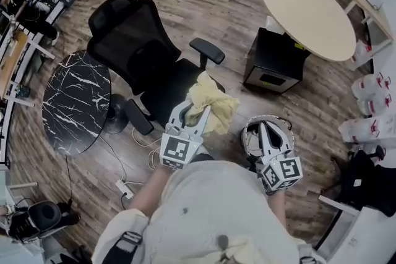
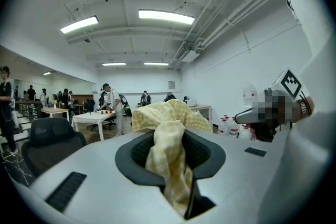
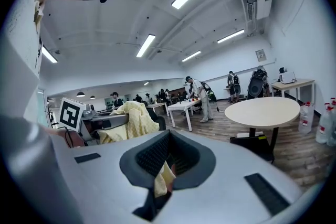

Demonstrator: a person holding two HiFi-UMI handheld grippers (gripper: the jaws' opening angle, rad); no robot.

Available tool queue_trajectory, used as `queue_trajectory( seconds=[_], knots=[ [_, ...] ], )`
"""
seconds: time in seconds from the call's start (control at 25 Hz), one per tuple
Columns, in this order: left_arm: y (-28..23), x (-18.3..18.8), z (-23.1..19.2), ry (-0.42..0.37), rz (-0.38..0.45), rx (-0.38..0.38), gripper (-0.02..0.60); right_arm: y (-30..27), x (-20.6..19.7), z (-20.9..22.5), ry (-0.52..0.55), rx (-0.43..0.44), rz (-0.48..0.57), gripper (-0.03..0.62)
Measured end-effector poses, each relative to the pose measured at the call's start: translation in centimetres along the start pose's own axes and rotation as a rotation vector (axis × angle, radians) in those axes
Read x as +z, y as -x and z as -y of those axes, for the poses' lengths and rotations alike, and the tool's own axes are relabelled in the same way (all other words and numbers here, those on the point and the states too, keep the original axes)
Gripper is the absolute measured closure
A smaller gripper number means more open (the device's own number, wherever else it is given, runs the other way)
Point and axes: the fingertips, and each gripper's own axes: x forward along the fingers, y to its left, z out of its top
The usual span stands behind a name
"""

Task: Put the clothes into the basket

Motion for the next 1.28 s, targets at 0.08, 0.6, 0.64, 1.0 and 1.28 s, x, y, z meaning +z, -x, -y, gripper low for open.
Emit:
queue_trajectory(
  seconds=[0.08,0.6,0.64,1.0,1.28],
  knots=[
    [-0.6,0.2,1.4,-0.005,0.0,-0.005,0.469,1.2,0.0,1.1,0.001,-0.008,0.008,0.586],
    [-3.7,1.6,13.7,-0.052,-0.006,-0.039,0.469,12.4,-0.5,9.4,-0.016,-0.073,0.014,0.586],
    [-3.7,1.7,14.7,-0.052,-0.005,-0.042,0.469,13.2,-0.5,9.9,-0.016,-0.076,0.016,0.586],
    [-4.1,3.1,22.9,-0.064,0.016,-0.073,0.469,20.6,-0.9,13.7,-0.024,-0.104,0.032,0.586],
    [-4.7,3.5,29.7,-0.075,0.018,-0.1,0.469,26.5,-1.5,17.4,-0.026,-0.135,0.039,0.586]
  ],
)
